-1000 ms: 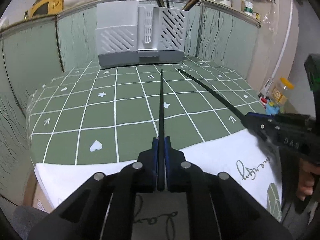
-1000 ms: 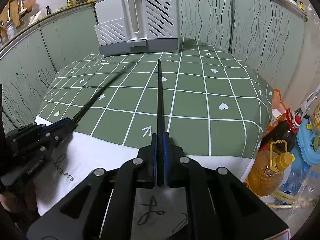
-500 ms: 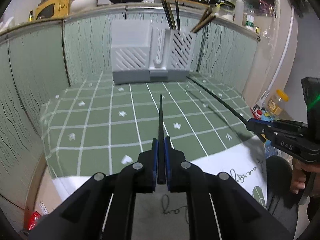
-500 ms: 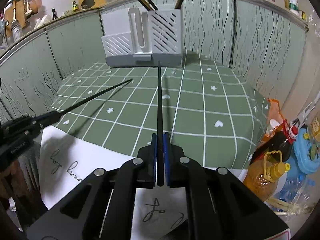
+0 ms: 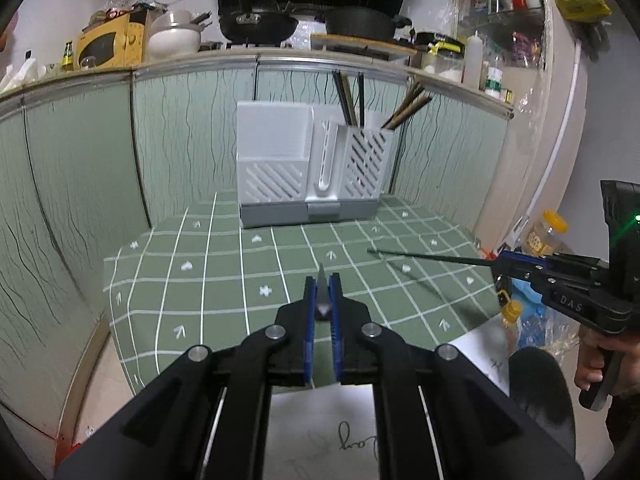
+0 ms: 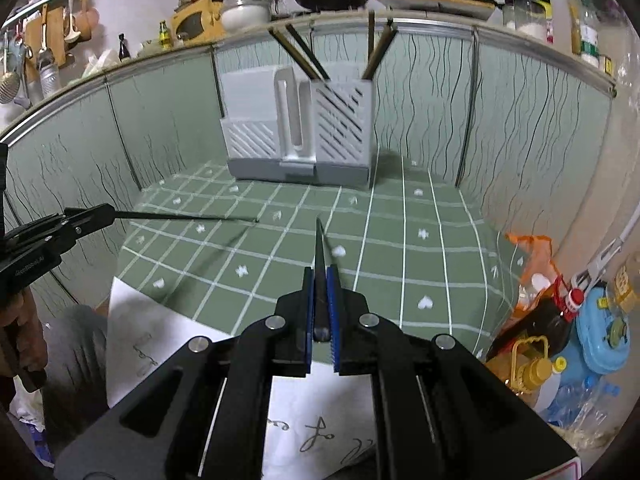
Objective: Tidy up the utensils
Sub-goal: 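Lift both held black chopsticks upright and carry them above the white holder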
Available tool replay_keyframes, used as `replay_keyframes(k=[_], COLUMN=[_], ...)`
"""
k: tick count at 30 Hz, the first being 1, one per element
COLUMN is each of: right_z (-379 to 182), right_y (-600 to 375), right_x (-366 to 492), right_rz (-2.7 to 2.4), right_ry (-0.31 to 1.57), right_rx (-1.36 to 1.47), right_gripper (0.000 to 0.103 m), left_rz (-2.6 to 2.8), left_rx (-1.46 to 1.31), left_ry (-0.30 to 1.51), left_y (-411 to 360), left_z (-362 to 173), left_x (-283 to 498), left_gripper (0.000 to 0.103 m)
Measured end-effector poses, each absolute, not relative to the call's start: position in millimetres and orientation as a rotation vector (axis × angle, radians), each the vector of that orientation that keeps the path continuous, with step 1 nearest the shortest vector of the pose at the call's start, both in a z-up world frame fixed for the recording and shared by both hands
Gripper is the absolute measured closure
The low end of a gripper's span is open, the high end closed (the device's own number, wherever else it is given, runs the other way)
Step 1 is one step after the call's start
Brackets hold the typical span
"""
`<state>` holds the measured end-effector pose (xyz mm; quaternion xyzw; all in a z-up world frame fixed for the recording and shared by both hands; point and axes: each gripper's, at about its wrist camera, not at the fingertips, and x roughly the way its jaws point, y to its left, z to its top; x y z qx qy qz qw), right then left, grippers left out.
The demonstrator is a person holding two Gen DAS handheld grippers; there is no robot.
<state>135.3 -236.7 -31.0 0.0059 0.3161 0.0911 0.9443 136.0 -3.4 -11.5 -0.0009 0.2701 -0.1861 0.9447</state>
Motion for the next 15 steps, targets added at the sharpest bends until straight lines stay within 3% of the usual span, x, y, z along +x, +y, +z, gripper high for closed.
replay_keyframes(k=[15], right_z=[24], right_y=[-228], right_x=[126], right_rz=[0.212], right_ry=[0.533], right_rx=[0.008], right_gripper=[0.097], left_rz=[-0.4], left_rx=[0.0], left_ry=[0.457], left_y=[0], left_z=[39], left_x=[128], left_gripper=[0.097])
